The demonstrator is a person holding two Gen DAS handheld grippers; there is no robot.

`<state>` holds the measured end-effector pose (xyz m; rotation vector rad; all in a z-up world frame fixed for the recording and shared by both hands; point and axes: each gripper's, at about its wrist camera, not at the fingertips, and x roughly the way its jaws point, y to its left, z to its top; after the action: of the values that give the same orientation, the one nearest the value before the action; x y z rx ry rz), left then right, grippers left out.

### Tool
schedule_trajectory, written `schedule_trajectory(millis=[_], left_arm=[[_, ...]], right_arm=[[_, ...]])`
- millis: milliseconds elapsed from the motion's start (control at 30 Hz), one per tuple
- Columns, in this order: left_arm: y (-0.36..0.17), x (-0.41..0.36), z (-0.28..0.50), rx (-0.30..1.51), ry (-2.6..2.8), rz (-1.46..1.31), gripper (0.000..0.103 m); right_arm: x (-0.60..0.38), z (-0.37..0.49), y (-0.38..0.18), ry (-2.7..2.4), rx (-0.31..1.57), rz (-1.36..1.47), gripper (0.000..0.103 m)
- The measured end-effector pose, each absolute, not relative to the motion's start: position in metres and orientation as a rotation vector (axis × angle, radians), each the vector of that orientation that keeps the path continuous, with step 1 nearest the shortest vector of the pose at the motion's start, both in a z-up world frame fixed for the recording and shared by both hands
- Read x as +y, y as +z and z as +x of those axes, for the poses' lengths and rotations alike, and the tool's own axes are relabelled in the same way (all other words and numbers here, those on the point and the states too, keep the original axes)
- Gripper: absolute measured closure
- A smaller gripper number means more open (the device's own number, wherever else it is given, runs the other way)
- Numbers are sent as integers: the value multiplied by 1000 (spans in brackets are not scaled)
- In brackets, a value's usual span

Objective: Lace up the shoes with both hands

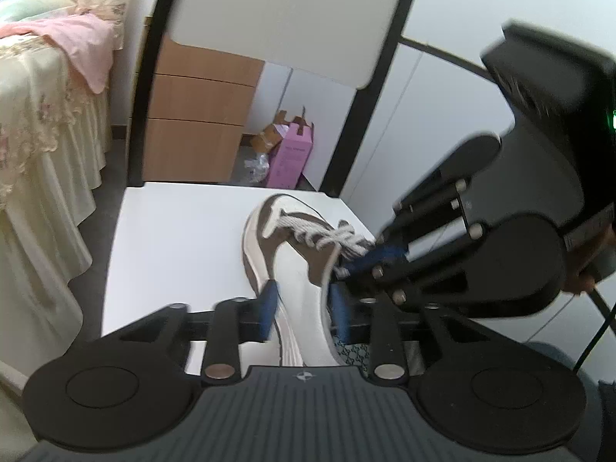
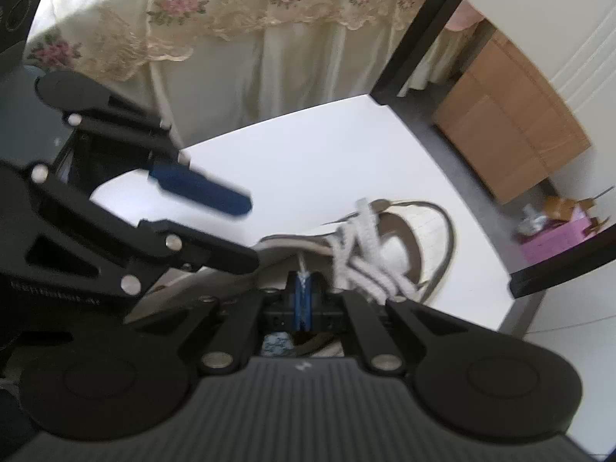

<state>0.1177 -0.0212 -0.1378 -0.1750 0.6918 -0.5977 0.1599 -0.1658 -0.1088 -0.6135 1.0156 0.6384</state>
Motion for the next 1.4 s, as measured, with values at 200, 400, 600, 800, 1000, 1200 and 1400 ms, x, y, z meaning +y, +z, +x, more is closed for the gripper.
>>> schedule_trajectory(millis=[200, 400, 600, 800, 1000, 1200, 1400], left_arm=[[-139, 0, 130, 705, -587, -351, 60], [-158, 25, 155, 778, -557, -632, 60], [-170, 38, 168, 816, -481, -733, 60], [-165, 33, 168, 802, -496, -680, 60], [-164, 30, 168, 796, -498, -646, 60], [-164, 31, 168, 793, -494, -643, 60], [-171, 33, 171, 805, -540, -727, 60]], right_arm=[[-167, 162, -109, 609, 1007, -567, 100], [-175, 170, -110, 617, 1036, -440, 100], [-170, 167, -107, 659, 1027, -413, 100], [-176, 174, -110, 601, 1044, -419, 100], [-179, 172, -109, 601, 1039, -374, 100], [-189, 169, -101, 590, 983, -314, 100], [-184, 168, -106, 595, 987, -326, 100]])
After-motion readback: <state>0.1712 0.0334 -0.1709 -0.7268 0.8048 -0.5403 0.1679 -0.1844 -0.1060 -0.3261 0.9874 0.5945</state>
